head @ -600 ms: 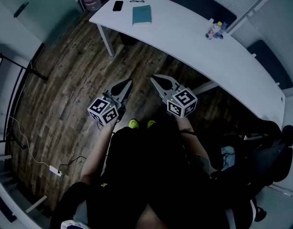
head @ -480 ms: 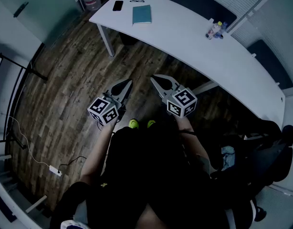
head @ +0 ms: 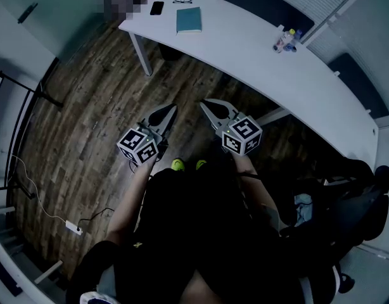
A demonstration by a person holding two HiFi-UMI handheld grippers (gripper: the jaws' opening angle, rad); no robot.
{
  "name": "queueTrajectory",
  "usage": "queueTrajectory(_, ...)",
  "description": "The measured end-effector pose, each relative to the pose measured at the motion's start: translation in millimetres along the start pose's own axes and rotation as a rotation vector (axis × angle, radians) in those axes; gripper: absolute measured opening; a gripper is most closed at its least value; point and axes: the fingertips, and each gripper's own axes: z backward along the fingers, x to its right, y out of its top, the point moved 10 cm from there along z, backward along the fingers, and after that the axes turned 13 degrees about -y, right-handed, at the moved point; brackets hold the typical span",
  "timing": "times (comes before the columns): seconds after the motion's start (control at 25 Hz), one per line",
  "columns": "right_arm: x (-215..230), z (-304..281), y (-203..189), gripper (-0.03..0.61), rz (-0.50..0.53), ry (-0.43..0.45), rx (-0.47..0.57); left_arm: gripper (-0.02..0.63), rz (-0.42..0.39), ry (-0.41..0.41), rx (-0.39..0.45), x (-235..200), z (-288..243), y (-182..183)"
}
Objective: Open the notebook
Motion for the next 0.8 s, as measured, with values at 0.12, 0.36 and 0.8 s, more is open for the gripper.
queueTrajectory(0.12,-3,-3,-1,0.018,0.014,0.000,-0.007,0.017,0.003,-0.005,0.002,-3,2,1)
queueTrajectory(0.36,-12,-7,-4,0.018,0.037,-0.010,-0.018,0.017,0.003,-0.022,0.006,-9,10,2)
queueTrajectory(0.8,-20,-13,-12,0.017,0.035,-0.041,-0.034,0.017,0.020,-0.038,0.007,-19,20,-2)
